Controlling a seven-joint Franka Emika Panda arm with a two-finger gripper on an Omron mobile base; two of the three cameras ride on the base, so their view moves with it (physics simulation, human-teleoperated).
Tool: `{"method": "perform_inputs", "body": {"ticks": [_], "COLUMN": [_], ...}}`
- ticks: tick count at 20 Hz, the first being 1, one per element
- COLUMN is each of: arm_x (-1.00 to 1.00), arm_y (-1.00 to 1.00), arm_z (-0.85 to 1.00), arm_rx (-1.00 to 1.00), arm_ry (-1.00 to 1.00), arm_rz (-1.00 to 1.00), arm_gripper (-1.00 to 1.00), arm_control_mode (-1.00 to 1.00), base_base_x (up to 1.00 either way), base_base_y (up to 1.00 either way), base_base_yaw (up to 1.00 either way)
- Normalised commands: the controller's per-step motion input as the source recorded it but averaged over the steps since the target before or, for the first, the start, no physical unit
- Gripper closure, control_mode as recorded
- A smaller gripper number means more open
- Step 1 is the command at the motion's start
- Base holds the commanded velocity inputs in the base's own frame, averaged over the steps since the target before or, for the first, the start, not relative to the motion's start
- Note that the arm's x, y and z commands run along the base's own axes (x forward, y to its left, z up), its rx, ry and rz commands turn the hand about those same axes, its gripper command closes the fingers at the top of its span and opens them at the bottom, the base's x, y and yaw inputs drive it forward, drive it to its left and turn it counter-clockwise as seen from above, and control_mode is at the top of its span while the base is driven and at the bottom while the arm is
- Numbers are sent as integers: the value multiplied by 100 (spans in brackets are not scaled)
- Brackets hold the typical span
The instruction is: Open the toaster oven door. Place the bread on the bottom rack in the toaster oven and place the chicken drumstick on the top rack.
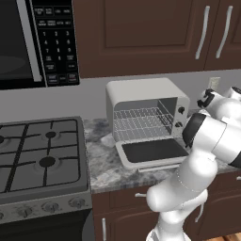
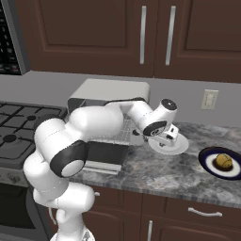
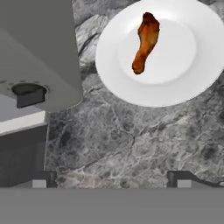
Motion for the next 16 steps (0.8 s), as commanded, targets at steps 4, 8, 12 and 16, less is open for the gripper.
{"method": "perform_inputs", "body": {"ticks": [4, 8, 12, 16], "arm_x": [17, 28, 33, 28], "arm_y": [-16, -42, -67, -28], "arm_z": [-2, 5, 9, 1], "arm_rx": [0, 0, 0, 1], "arm_ry": [-36, -13, -1, -16], "arm_rz": [33, 26, 25, 25], "arm_gripper": [-100, -100, -100, -100], "arm_control_mode": [-100, -100, -100, -100], "base_base_x": [0, 0, 0, 0], "base_base_y": [0, 0, 0, 0], "base_base_yaw": [0, 0, 0, 0]}}
